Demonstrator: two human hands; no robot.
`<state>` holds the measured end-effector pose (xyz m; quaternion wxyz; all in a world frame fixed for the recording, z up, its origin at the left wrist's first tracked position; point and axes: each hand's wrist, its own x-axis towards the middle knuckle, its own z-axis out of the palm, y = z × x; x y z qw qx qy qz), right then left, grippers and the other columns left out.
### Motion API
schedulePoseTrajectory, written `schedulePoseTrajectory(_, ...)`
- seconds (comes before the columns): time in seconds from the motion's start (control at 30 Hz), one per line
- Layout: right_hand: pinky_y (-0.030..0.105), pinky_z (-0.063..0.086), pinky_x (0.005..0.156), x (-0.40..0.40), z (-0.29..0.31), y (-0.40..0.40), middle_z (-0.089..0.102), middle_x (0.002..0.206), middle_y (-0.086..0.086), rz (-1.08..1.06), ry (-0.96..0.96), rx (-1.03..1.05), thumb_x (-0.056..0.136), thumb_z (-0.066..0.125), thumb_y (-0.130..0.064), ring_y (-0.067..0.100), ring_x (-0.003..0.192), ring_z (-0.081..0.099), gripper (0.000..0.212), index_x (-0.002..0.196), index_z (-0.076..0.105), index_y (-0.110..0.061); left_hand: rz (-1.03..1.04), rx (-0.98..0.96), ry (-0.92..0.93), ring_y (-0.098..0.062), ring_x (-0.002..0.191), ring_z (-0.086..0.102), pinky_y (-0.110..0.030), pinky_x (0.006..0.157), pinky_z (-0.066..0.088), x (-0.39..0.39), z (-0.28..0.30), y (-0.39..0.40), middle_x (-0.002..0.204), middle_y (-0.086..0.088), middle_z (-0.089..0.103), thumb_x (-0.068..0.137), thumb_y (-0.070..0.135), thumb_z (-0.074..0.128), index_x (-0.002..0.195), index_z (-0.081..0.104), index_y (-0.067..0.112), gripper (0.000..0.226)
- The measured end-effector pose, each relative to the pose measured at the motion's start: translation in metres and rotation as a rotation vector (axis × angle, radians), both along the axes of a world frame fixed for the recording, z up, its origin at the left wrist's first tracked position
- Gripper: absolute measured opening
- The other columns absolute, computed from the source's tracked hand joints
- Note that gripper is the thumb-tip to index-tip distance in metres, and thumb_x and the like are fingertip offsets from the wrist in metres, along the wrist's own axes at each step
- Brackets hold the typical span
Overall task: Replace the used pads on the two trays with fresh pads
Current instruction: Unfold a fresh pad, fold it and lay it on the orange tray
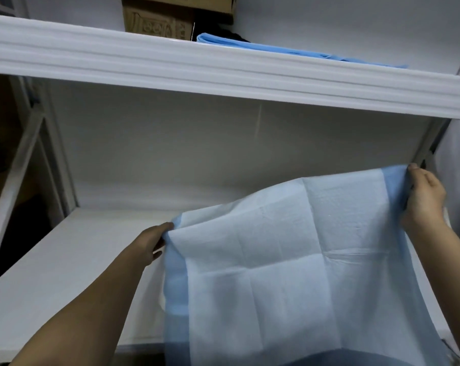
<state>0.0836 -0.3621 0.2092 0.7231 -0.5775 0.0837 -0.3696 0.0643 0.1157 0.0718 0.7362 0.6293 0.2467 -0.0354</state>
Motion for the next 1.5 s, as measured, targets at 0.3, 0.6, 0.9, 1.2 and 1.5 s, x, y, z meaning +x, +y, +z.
schedulePoseTrajectory(0.3,0.028,0.052,0.093,0.013,-0.028,-0.048,0.065,0.12,0.007,0.113,0.008,0.208,0.05,0.08,-0.043,0.017,0.11,0.063,0.085,0.124,0.06,-0.005,-0.05,-0.351,-0.239,-0.018,0.077,0.067,-0.022,0.065,0.054,0.009,0.003,0.015,0.089,-0.008,0.071,0.088,0.019,0.039,0.113,0.061,0.004,0.036)
schedulePoseTrajectory(0.6,0.021,0.046,0.075,-0.001,-0.025,-0.024,0.064,0.073,-0.013,0.036,0.019,0.118,0.089,0.057,-0.032,0.005,0.075,0.057,0.016,0.086,0.064,-0.017,0.241,0.081,-0.376,-0.023,0.123,0.05,-0.025,0.096,0.038,0.016,0.052,0.017,0.138,-0.01,0.05,0.092,0.014,0.06,0.142,0.04,0.005,0.055)
schedulePoseTrajectory(0.9,0.014,0.039,0.067,-0.014,0.02,0.001,0.052,0.075,-0.01,0.013,-0.082,0.015,0.094,0.054,-0.028,0.0,0.071,0.048,0.023,0.072,0.055,-0.022,0.503,0.344,-0.8,-0.015,0.105,0.059,-0.013,0.083,0.047,-0.016,0.156,0.056,0.12,-0.005,0.062,0.087,0.017,0.066,0.123,0.061,0.012,0.037)
schedulePoseTrajectory(1.2,0.015,0.042,0.068,-0.003,0.012,0.003,0.054,0.074,-0.01,-0.057,-0.067,0.15,0.093,0.056,-0.027,-0.001,0.068,0.049,0.021,0.072,0.056,-0.023,-0.355,0.519,-0.157,-0.017,0.106,0.059,-0.027,0.08,0.048,-0.048,0.153,0.077,0.116,-0.001,0.065,0.085,0.016,0.067,0.122,0.053,0.029,0.041)
schedulePoseTrajectory(1.5,0.004,0.039,0.055,-0.013,0.012,0.008,0.05,0.072,-0.011,-0.089,-0.035,0.103,0.094,0.055,-0.022,-0.003,0.063,0.046,0.024,0.07,0.053,-0.024,0.041,0.184,-0.48,-0.019,0.103,0.06,-0.034,0.095,0.043,-0.033,0.142,0.061,0.126,-0.006,0.059,0.09,0.027,0.061,0.131,0.054,0.015,0.043)
